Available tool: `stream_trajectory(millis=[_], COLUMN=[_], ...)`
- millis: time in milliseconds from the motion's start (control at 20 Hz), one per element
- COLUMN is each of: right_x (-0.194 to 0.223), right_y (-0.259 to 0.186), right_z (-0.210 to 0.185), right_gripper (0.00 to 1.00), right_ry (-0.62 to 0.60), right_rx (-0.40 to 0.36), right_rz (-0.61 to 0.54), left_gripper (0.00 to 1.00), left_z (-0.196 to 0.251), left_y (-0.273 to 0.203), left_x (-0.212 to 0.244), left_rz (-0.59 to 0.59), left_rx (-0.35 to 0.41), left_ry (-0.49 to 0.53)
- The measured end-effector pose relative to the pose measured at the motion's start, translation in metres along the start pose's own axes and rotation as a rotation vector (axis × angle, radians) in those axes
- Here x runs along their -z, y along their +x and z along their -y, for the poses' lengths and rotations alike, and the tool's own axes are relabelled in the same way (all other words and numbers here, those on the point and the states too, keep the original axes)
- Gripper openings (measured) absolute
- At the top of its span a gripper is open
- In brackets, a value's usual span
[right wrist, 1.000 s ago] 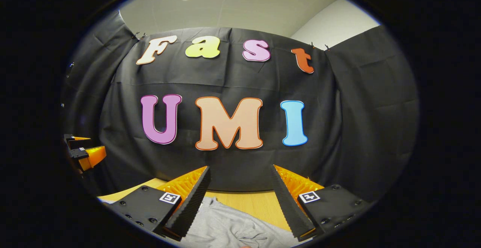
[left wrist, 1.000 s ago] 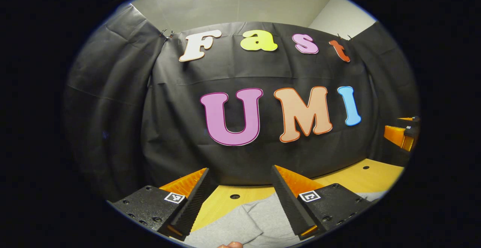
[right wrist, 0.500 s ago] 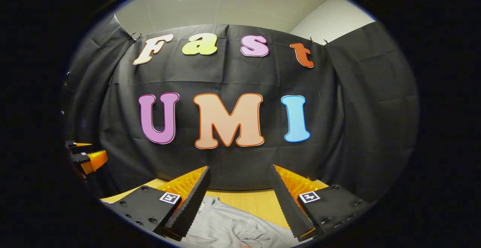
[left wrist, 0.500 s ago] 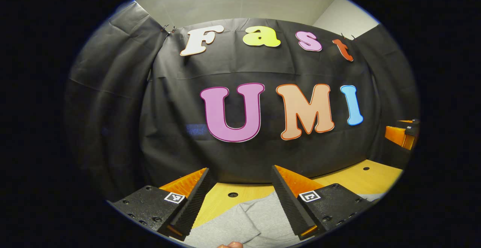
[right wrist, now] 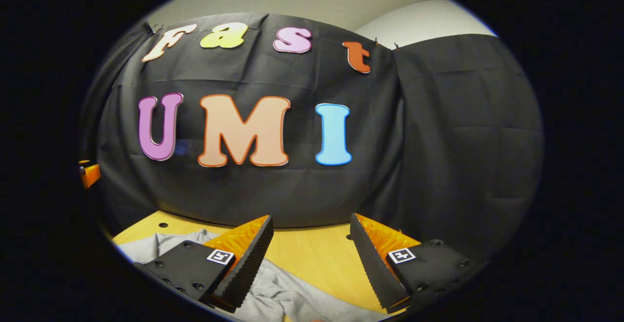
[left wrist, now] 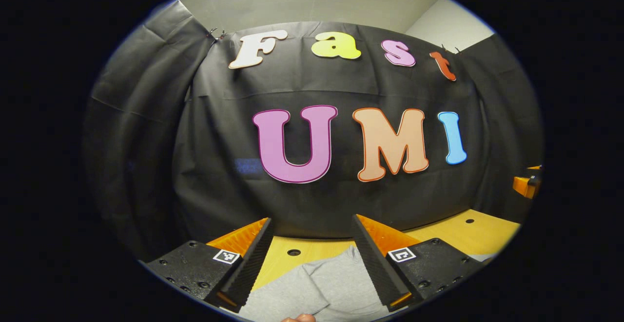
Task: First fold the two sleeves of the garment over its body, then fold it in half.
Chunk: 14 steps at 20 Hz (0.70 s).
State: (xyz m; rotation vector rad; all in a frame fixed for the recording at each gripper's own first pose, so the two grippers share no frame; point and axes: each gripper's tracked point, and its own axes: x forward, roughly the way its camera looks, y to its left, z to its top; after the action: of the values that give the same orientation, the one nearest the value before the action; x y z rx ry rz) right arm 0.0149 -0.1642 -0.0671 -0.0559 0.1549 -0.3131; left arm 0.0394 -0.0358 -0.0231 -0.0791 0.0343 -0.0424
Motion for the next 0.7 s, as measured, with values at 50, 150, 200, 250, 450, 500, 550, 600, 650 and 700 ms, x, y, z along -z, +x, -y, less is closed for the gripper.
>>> stream_trajectory(millis=[50, 150, 200, 250, 450, 500, 550, 600, 650, 700], right_x=[0.006, 0.026, 0.039, 0.049, 0.116, 0.128, 0.135, 0.144, 0.153, 0.163], right_y=[0.001, 0.000, -0.003, -0.006, -0.026, -0.032, -0.038, -0.042, -0.047, -0.052], right_z=[0.012, 0.033, 0.043, 0.051, 0.085, 0.089, 0.093, 0.099, 0.105, 0.112], right_gripper=[0.99, 1.00, 0.99, 1.00, 1.00, 0.99, 0.99, 0.99, 0.99, 0.99], right_ry=[-0.012, -0.028, -0.036, -0.043, -0.064, -0.058, -0.052, -0.049, -0.050, -0.055], right_rx=[0.023, 0.059, 0.071, 0.079, 0.109, 0.108, 0.111, 0.117, 0.125, 0.131], right_rz=[-0.014, -0.069, -0.100, -0.119, -0.272, -0.299, -0.318, -0.334, -0.357, -0.379], left_gripper=[0.96, 0.96, 0.96, 0.96, 0.94, 0.94, 0.94, 0.94, 0.94, 0.94], left_z=[0.002, 0.010, 0.014, 0.018, 0.035, 0.038, 0.042, 0.046, 0.050, 0.054], left_y=[0.001, 0.001, 0.001, 0.001, 0.002, 0.002, 0.002, 0.002, 0.003, 0.003], left_x=[0.001, 0.002, 0.001, 0.002, 0.009, 0.009, 0.009, 0.009, 0.009, 0.007], left_rz=[0.001, 0.000, 0.000, -0.001, -0.012, -0.014, -0.016, -0.018, -0.015, -0.012], left_rx=[0.006, 0.022, 0.031, 0.041, 0.080, 0.090, 0.099, 0.107, 0.115, 0.123], left_ry=[-0.001, -0.007, -0.009, -0.010, 0.011, 0.015, 0.017, 0.020, 0.022, 0.025])
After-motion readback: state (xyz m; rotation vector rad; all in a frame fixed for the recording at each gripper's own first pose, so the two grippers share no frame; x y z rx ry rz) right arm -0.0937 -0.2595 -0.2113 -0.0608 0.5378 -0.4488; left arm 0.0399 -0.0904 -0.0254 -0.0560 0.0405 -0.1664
